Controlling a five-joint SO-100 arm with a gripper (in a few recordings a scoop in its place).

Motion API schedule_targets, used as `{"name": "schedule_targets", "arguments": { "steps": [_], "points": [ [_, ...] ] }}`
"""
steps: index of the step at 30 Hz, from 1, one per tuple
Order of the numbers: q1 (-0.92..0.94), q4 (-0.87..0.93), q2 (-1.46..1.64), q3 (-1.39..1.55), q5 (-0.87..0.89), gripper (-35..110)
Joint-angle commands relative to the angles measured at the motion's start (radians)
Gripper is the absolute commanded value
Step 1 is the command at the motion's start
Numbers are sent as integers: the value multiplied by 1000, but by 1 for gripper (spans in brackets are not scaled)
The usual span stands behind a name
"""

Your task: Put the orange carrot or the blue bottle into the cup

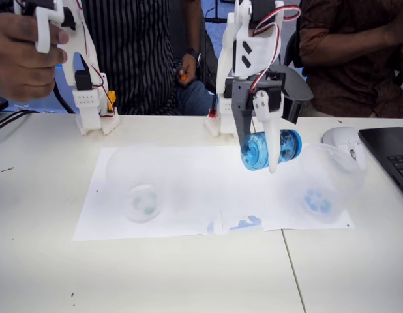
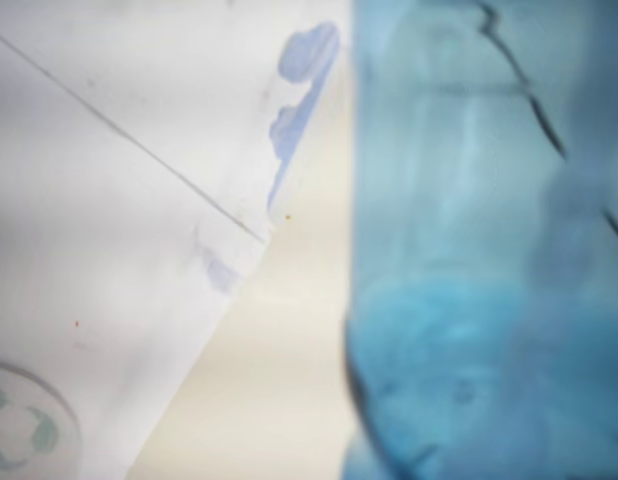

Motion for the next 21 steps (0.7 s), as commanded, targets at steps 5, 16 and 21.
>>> {"name": "schedule_targets", "arguments": {
  "steps": [5, 16, 21],
  "points": [
    [-155, 14, 175, -80, 83, 24],
    [-330, -3, 106, -80, 192, 24],
    [-403, -3, 78, -80, 239, 24]
  ]
}}
